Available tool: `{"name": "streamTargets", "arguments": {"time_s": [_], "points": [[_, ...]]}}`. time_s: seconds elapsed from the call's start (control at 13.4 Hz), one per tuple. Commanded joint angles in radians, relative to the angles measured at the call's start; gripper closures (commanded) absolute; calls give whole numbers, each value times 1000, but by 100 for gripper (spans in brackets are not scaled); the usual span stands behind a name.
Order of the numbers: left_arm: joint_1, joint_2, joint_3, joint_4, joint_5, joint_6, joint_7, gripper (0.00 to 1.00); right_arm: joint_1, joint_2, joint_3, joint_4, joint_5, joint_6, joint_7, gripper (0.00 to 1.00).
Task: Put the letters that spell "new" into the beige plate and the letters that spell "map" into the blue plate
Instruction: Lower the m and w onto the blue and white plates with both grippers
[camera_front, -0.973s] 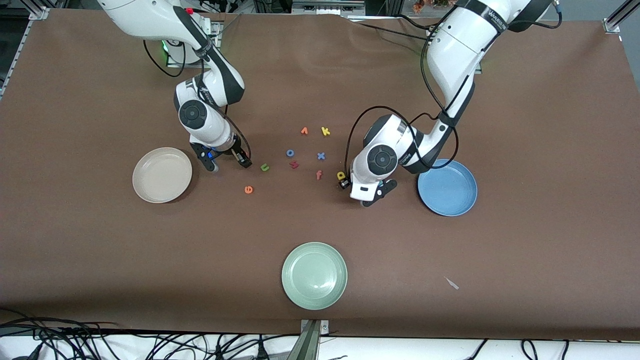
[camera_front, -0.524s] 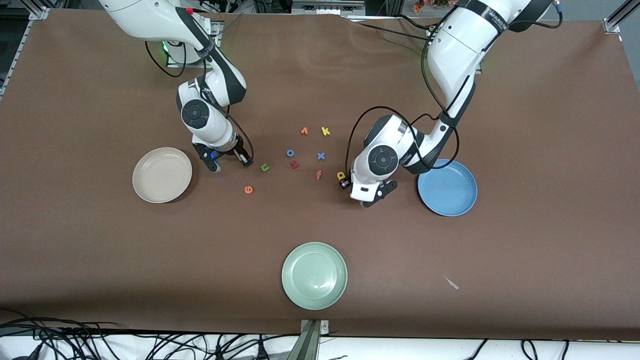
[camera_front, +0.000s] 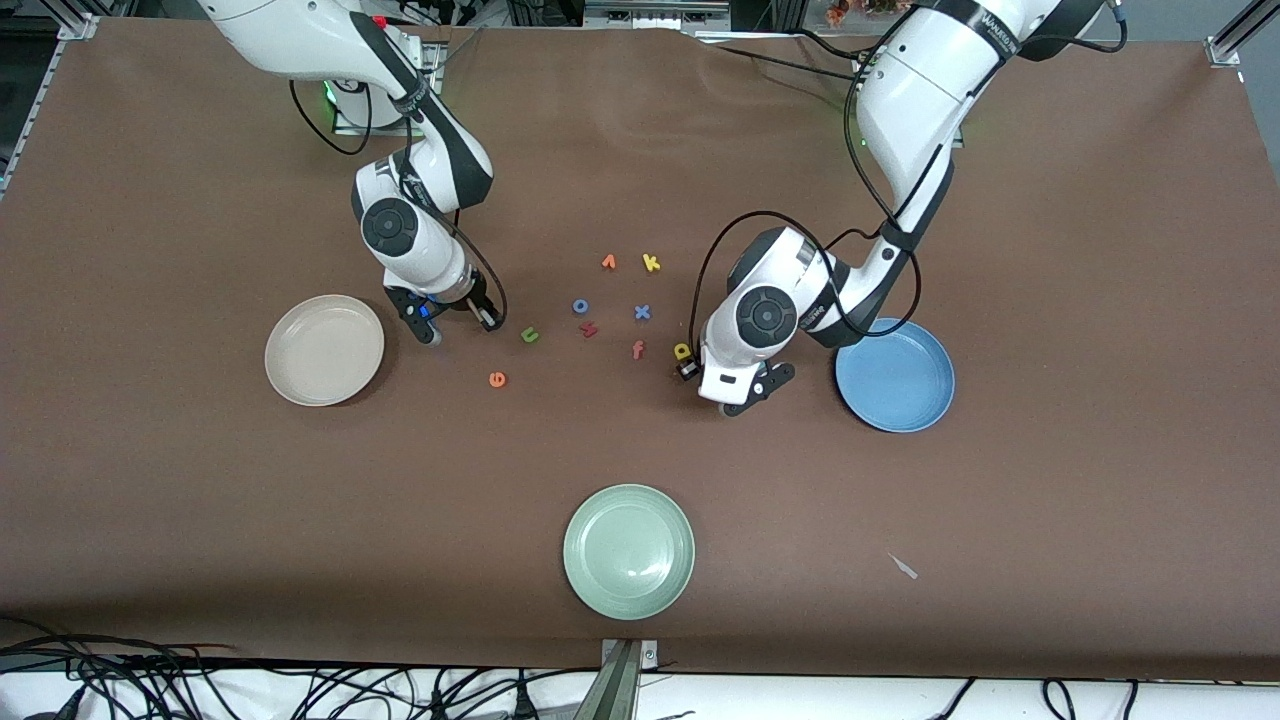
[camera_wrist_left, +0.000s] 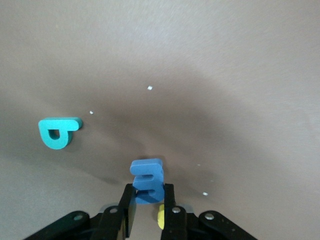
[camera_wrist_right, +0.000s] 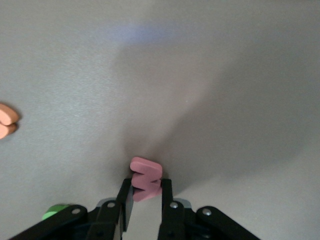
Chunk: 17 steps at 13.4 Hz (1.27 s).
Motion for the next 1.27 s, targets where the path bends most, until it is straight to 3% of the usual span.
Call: {"name": "streamTargets", "arguments": {"time_s": [0.0, 0.22, 0.37, 0.82, 0.9, 1.05, 1.2], "points": [[0, -45, 7, 2, 60, -40, 34, 100, 3, -37, -3, 98, -13, -203, -21, 100], [39, -75, 10, 21, 66, -118, 126, 100, 3, -66, -80, 174, -36, -398, -233, 100], [101, -95, 8, 44, 66, -193, 240, 100, 3, -68, -173, 210, -47, -475, -436, 100], [244, -114, 13, 38, 66, -299, 636, 100, -17, 3, -342, 272, -70, -497, -820, 100], [273, -115, 14, 35, 66, -333, 696, 100, -19, 18, -348, 283, -70, -497, -822, 81], [336, -117, 11, 15, 66, -362, 855, 100, -22, 36, -353, 312, -69, -499, -813, 0], [382, -129, 13, -28, 68, -370, 960, 100, -10, 33, -350, 345, -64, -503, -817, 0]]}}
